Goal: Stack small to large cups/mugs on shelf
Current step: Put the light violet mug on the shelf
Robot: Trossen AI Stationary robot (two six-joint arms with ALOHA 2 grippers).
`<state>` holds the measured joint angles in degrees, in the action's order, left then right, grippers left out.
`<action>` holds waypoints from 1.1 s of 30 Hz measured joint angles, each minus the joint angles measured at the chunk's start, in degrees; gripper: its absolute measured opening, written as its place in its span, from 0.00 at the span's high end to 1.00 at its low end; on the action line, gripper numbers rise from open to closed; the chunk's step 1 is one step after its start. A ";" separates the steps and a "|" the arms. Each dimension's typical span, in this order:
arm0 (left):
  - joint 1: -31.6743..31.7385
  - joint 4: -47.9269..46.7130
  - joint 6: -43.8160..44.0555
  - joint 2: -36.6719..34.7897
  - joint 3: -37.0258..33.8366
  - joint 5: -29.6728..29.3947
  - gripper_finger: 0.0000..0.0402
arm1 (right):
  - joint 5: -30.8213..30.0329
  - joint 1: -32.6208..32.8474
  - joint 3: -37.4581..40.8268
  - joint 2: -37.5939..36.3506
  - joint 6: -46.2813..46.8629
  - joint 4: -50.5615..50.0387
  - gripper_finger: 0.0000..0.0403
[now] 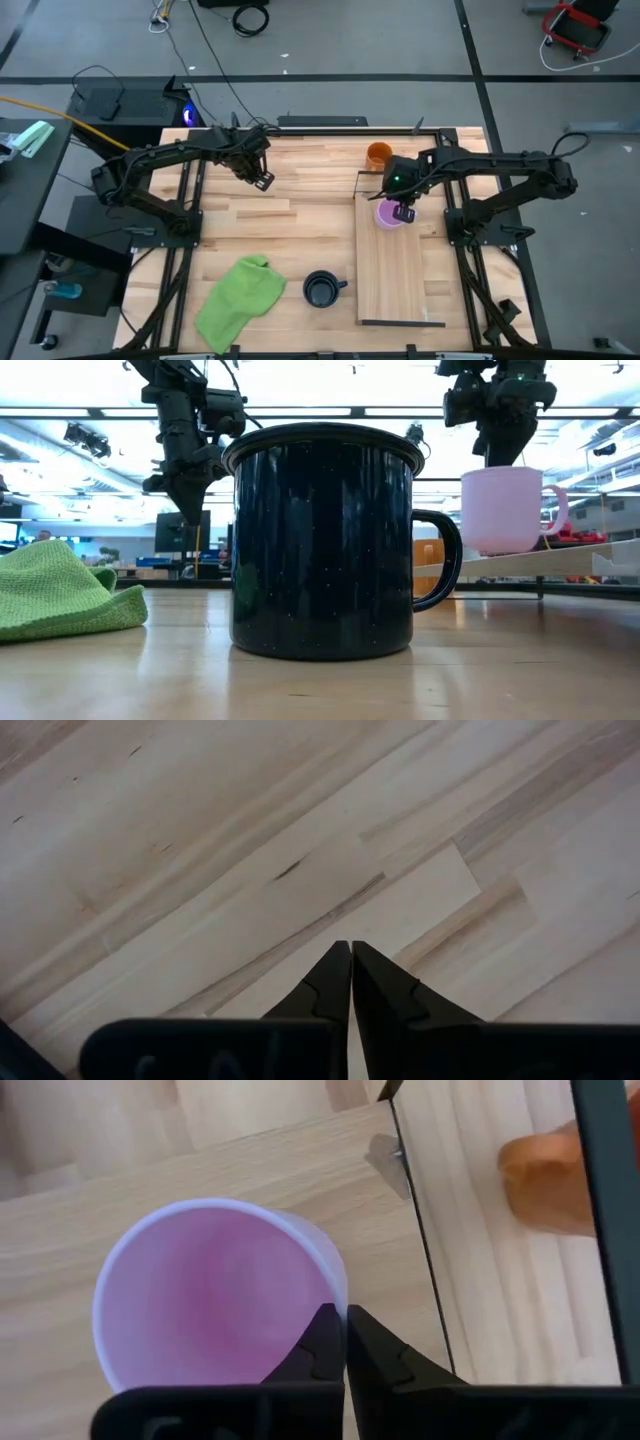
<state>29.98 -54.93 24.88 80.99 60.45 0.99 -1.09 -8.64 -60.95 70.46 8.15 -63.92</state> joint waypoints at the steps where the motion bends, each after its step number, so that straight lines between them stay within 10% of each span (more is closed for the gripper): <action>1: 0.00 0.17 0.00 0.00 0.00 0.00 0.95 | 0.11 -0.36 0.00 0.03 -0.51 0.00 0.99; 33: -0.01 0.59 -0.15 0.00 0.02 1.95 0.94 | 2.67 -4.12 0.92 2.29 -6.75 1.27 0.99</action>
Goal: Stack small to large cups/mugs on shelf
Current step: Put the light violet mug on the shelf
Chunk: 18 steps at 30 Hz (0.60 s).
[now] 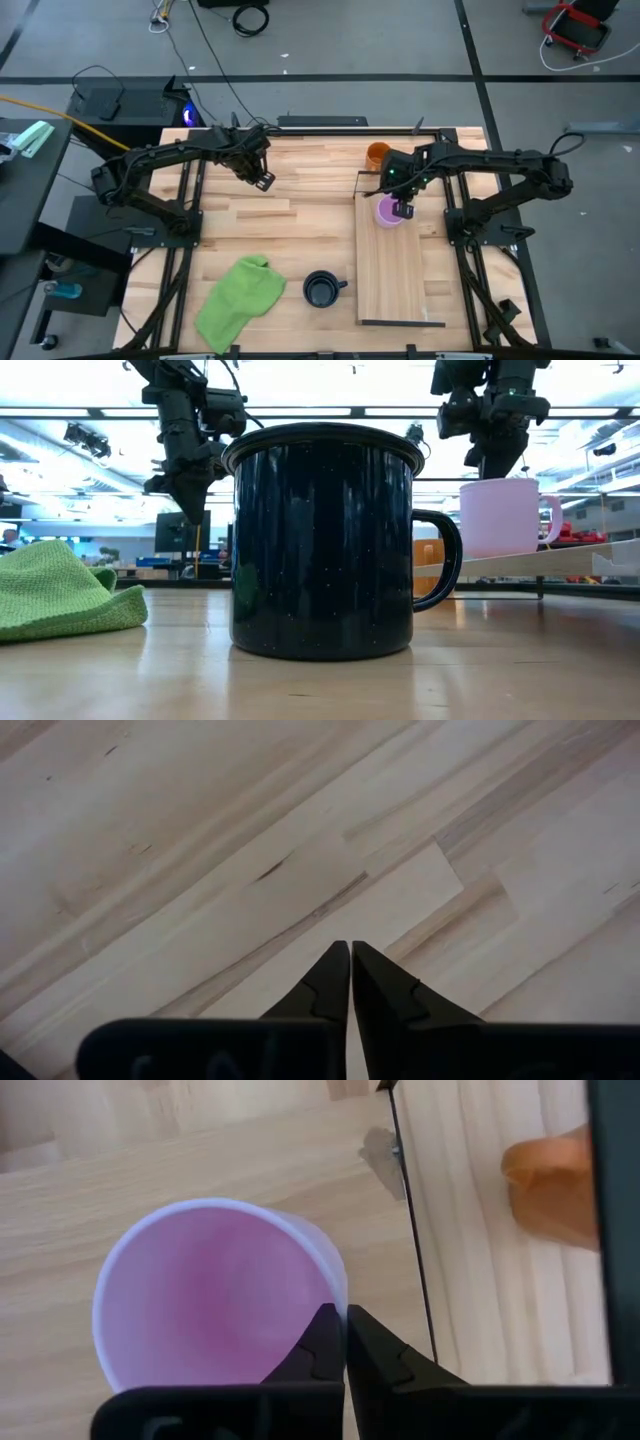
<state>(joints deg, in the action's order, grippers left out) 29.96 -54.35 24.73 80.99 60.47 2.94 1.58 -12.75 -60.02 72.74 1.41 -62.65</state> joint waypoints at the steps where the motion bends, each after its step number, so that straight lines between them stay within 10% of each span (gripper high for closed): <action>1: -0.01 0.00 -0.01 0.00 0.00 0.00 0.94 | -0.01 0.00 0.44 0.01 0.23 0.10 0.99; 18: 0.00 0.04 0.00 0.00 0.00 -0.02 0.93 | -0.04 0.02 1.17 -0.01 0.77 1.55 0.96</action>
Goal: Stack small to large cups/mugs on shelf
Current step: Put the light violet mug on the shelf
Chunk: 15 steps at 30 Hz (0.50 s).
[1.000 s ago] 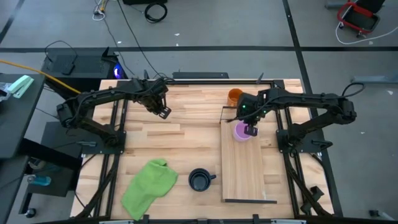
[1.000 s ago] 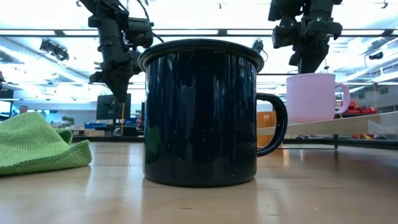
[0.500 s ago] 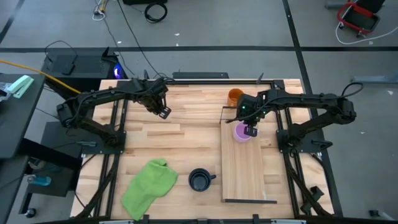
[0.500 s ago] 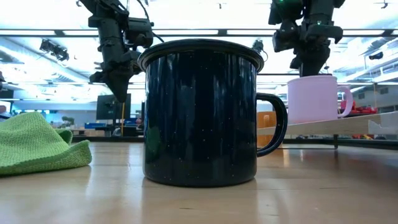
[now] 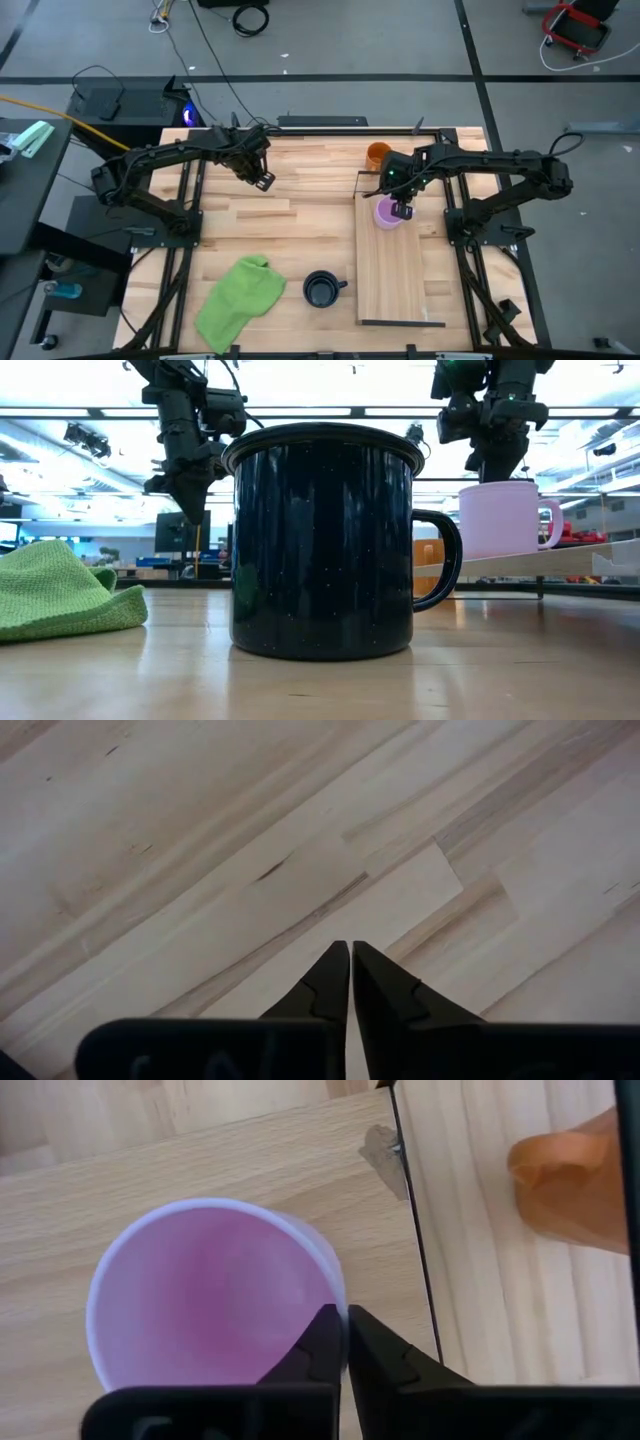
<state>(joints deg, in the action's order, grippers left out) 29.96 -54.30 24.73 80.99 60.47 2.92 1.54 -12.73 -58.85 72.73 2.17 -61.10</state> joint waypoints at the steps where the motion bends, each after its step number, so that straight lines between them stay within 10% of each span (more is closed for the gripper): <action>1: 0.01 0.00 0.00 0.00 0.00 0.00 0.93 | 0.00 0.00 0.00 0.00 -0.02 0.00 0.95; 15: 0.00 0.04 0.05 0.00 0.00 0.00 0.93 | 0.02 0.00 0.00 0.00 -0.24 1.35 0.88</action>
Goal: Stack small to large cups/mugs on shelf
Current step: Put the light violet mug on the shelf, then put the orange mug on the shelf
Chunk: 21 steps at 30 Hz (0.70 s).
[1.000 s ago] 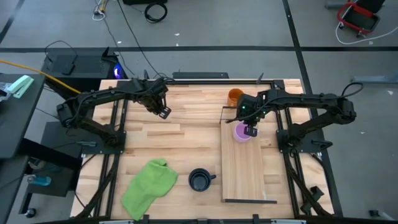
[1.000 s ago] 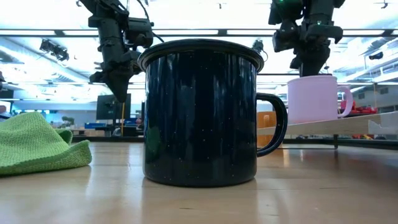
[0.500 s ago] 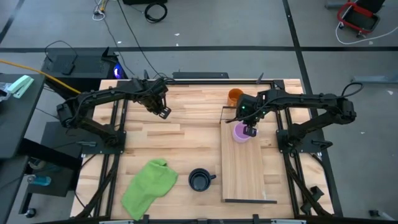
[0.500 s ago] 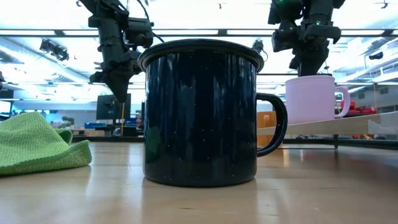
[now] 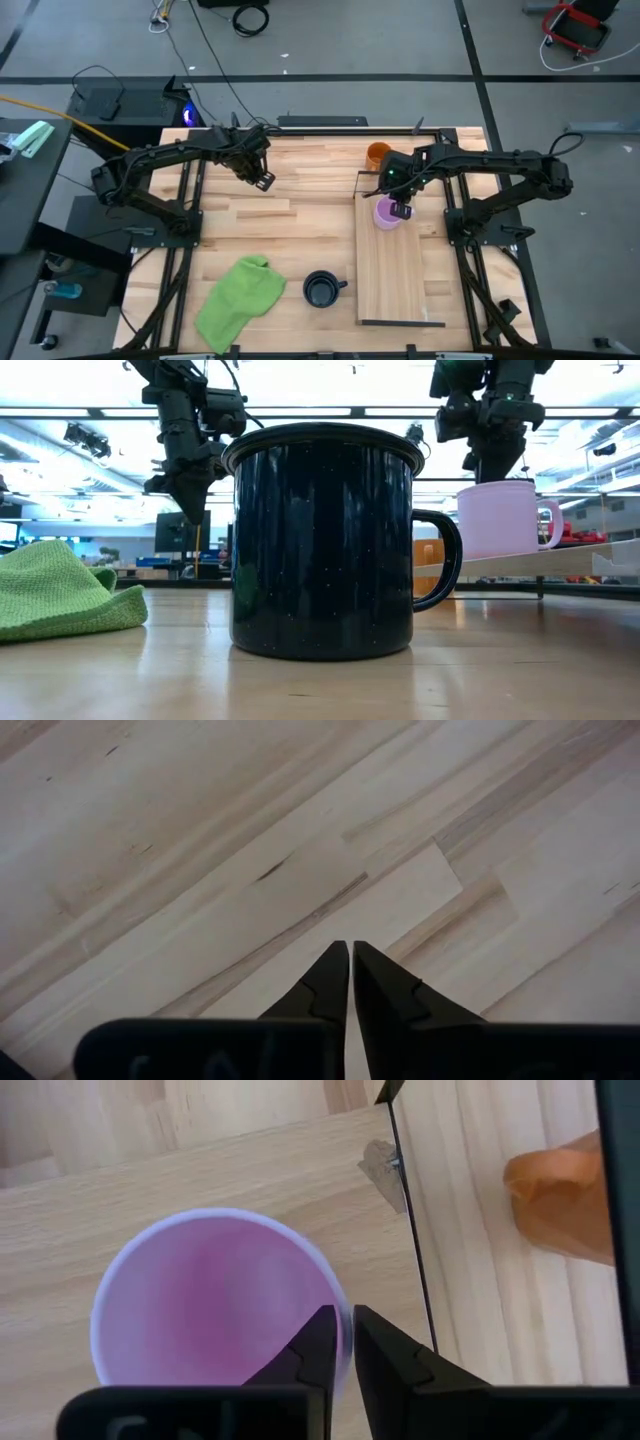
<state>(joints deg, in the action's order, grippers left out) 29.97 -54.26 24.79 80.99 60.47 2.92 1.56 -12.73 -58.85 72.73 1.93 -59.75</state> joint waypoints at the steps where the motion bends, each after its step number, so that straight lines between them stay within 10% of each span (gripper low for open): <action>1: -0.01 0.00 -0.01 0.00 0.00 0.00 0.93 | 0.00 0.00 0.00 0.00 0.00 0.24 0.88; 21: -0.01 0.00 0.08 0.00 0.00 -0.01 0.91 | 0.01 0.00 -3.02 -1.97 1.52 0.84 0.88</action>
<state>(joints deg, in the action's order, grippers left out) 29.95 -54.26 24.86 80.99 60.47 2.91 1.57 -12.73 -61.87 70.76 3.46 -58.91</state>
